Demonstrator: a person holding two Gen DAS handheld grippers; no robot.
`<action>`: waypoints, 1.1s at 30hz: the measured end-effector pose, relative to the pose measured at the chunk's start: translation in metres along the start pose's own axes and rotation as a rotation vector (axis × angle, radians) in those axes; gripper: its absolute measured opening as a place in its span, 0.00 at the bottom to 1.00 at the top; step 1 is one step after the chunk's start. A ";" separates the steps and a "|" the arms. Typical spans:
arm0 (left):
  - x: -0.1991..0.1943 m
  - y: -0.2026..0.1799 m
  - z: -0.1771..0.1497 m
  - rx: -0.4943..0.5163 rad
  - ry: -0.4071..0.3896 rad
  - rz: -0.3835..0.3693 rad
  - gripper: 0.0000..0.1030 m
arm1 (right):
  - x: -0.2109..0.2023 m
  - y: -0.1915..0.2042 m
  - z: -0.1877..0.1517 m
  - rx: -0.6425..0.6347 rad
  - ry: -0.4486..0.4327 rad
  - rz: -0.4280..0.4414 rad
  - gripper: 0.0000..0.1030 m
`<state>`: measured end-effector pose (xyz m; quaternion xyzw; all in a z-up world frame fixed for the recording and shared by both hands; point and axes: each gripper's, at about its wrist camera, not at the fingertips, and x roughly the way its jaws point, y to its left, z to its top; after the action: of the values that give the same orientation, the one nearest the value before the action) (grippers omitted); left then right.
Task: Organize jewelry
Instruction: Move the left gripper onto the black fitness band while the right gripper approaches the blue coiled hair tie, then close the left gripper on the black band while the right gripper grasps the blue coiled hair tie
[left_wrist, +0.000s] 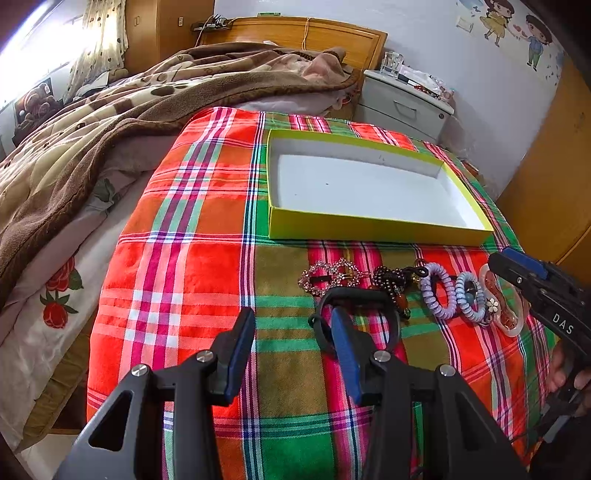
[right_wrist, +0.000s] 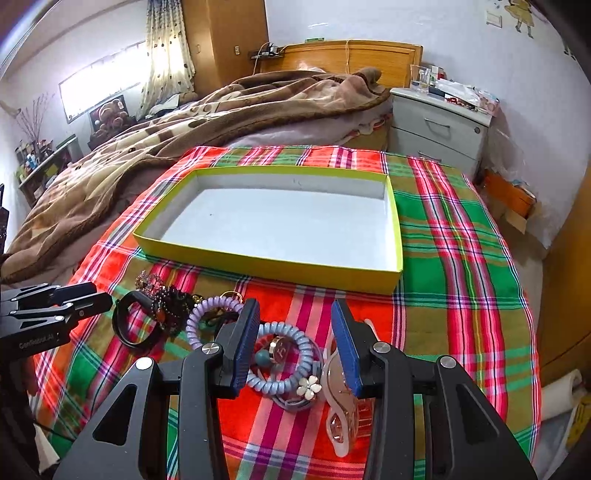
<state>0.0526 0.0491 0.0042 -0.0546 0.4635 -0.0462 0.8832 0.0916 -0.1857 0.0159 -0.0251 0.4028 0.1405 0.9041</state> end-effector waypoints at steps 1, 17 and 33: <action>0.000 0.000 0.000 -0.002 -0.001 0.000 0.43 | 0.000 0.000 0.000 -0.002 -0.001 0.001 0.40; 0.006 -0.001 0.001 0.002 0.015 -0.004 0.43 | 0.008 -0.005 0.004 -0.032 0.034 -0.010 0.40; 0.025 -0.014 -0.001 0.026 0.077 -0.012 0.43 | 0.037 -0.011 0.016 -0.212 0.214 0.122 0.40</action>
<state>0.0654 0.0315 -0.0143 -0.0440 0.4960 -0.0597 0.8651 0.1298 -0.1854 -0.0011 -0.1105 0.4803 0.2332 0.8382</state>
